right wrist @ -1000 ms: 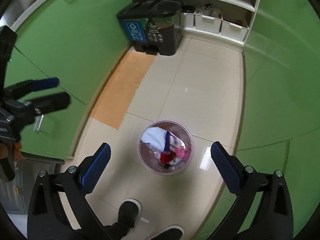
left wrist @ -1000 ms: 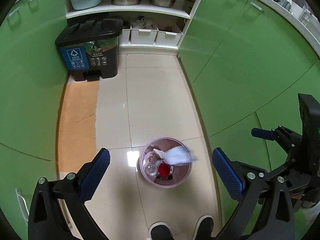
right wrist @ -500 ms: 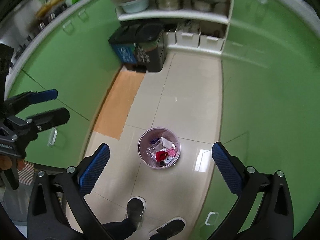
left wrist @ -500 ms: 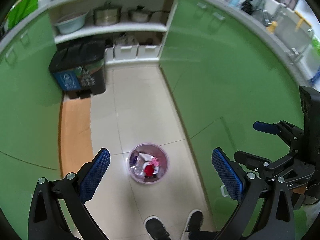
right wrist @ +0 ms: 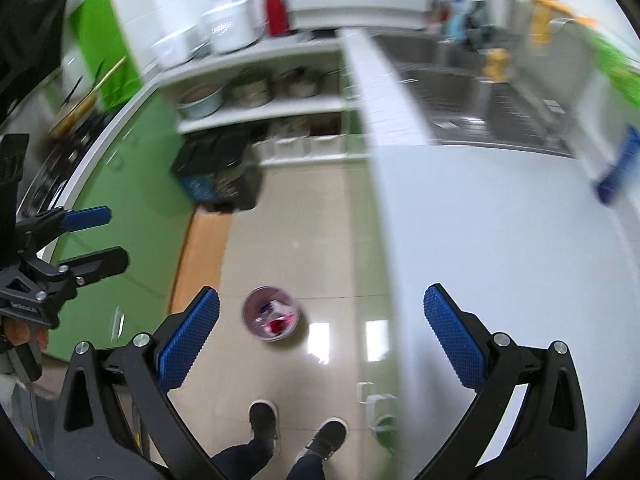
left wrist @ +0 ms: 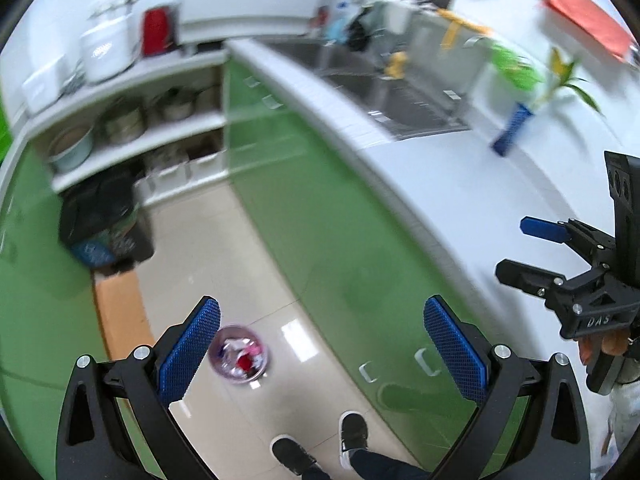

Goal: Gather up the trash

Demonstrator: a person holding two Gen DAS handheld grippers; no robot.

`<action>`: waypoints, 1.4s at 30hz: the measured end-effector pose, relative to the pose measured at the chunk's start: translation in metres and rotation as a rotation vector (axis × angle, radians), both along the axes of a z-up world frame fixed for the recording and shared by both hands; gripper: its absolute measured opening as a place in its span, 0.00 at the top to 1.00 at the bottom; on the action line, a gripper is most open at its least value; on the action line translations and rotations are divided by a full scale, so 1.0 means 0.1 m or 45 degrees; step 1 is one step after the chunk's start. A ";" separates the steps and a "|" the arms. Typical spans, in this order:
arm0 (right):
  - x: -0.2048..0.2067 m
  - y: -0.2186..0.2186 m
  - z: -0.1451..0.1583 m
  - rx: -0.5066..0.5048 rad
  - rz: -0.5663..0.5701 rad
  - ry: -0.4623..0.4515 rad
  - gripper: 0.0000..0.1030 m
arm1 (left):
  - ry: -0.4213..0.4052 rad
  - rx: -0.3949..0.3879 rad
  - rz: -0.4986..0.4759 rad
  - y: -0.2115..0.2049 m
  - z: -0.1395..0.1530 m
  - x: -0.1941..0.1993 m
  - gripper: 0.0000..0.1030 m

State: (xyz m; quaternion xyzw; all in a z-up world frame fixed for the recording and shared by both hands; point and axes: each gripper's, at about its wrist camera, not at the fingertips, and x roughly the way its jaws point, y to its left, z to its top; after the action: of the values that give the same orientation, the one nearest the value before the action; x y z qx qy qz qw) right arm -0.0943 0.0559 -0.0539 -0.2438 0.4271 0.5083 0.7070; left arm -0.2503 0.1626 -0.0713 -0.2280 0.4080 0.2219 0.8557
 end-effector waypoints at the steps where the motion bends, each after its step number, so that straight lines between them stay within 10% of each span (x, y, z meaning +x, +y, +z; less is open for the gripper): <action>1: 0.09 -0.13 0.09 0.008 -0.033 -0.008 0.03 | -0.002 0.008 -0.023 -0.07 0.08 0.09 0.05; 20: 1.00 -2.01 0.93 0.111 -0.565 -0.158 0.03 | -0.067 0.111 -0.440 -1.01 0.76 1.34 0.05; 42: 1.14 -2.37 1.06 0.114 -0.649 -0.202 0.03 | -0.052 0.143 -0.645 -1.45 0.91 1.86 0.05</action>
State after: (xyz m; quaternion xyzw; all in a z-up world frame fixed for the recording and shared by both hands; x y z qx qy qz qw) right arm 0.0200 -0.1808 0.0518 -0.1358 0.3951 0.3115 0.8535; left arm -0.0646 0.0173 0.0199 -0.0753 0.4219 0.0182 0.9033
